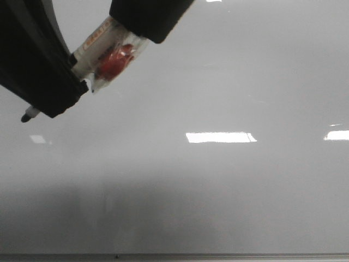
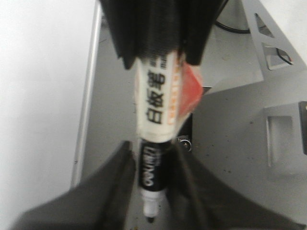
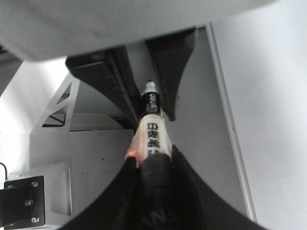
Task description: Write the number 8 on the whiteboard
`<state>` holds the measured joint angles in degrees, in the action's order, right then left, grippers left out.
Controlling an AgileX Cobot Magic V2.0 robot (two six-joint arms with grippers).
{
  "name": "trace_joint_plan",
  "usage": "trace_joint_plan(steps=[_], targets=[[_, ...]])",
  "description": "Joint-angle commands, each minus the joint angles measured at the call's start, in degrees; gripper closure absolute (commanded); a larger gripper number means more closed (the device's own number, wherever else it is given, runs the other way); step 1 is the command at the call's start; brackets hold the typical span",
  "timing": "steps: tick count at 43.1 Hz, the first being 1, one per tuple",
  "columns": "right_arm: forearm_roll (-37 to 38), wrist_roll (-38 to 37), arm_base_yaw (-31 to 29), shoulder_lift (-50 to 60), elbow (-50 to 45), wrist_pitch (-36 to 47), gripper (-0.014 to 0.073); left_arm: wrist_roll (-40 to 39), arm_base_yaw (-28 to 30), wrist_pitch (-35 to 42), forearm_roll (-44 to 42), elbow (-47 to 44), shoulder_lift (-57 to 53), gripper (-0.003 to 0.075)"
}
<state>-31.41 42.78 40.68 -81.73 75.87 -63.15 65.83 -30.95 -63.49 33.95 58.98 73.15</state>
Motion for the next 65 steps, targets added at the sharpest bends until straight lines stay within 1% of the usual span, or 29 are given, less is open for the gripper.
trace_joint_plan(steps=[1,2,3,5,8,9,10,12,13,15,18,24,30,34,39,45,54,59,65], targets=[[-1.5,0.6,0.0,1.8,1.9,2.4,0.0659,-2.4,-0.6,5.3,2.5,2.0,-1.8,0.0344],[-1.2,0.6,-0.1,1.9,1.9,2.7,0.0659,-2.4,-0.6,5.6,2.2,2.0,-1.8,0.0290],[-0.9,0.6,-0.2,1.9,1.9,2.9,0.0659,-2.4,-0.6,5.7,1.9,2.0,-1.8,0.0262],[-0.4,0.6,-0.6,2.0,1.9,3.3,0.0659,-2.5,-0.6,5.7,1.3,1.9,-1.9,0.0252],[-0.4,0.6,-1.8,2.4,1.3,4.3,0.0659,-3.3,-0.3,6.4,0.5,0.7,-2.5,0.0303],[-0.4,0.6,-2.4,2.5,1.0,4.7,0.0659,-3.4,-0.1,6.5,0.4,0.2,-3.2,0.0338],[-0.4,0.6,-3.0,2.8,0.7,5.2,0.0659,-3.4,0.2,6.7,0.4,-0.4,-3.5,0.0356],[-0.4,0.6,-4.5,3.3,-0.3,6.5,0.0659,-3.4,1.5,6.9,0.5,-2.2,-5.2,0.0431],[-0.4,0.6,-5.1,3.5,-0.8,7.1,0.0659,-3.4,2.3,7.2,0.8,-3.1,-5.8,0.0449],[-0.4,0.6,-6.7,3.9,-2.0,8.4,0.0659,-3.4,4.5,8.0,1.9,-5.5,-8.4,0.0512],[-0.5,0.6,-8.9,4.0,-3.7,10.1,0.0659,-3.4,8.5,10.0,4.4,-9.5,-12.7,0.0563],[-0.8,0.6,-11.1,4.0,-6.6,16.6,0.0659,-3.4,17.6,14.8,9.5,-18.1,-23.9,0.0575],[-1.9,0.6,-11.0,3.2,-7.2,23.2,0.0659,-3.4,24.0,16.6,13.1,-25.0,-36.5,0.0577],[-3.3,0.6,-11.0,1.6,-7.1,26.7,0.0659,-3.4,26.9,16.6,14.0,-28.2,-44.0,0.0624],[-3.7,0.6,-11.0,-0.7,-7.1,32.1,0.0659,-3.4,28.1,16.5,15.0,-30.5,-51.9,0.0740],[-4.2,0.6,-11.0,-3.3,-7.0,37.8,0.0659,-3.4,28.1,16.3,15.5,-31.1,-57.4,0.0739],[-4.7,0.6,-11.0,-6.7,-7.0,44.4,0.0659,-3.4,28.1,16.2,15.5,-31.1,-59.2,0.0739],[-5.3,0.6,-11.0,-8.8,-7.0,45.8,0.0659,-3.4,28.1,16.2,15.5,-31.1,-59.2,0.0739],[-5.1,0.8,-9.8,-11.6,-7.0,44.7,0.0659,-3.4,28.1,16.2,15.5,-31.1,-59.2,0.0739]])
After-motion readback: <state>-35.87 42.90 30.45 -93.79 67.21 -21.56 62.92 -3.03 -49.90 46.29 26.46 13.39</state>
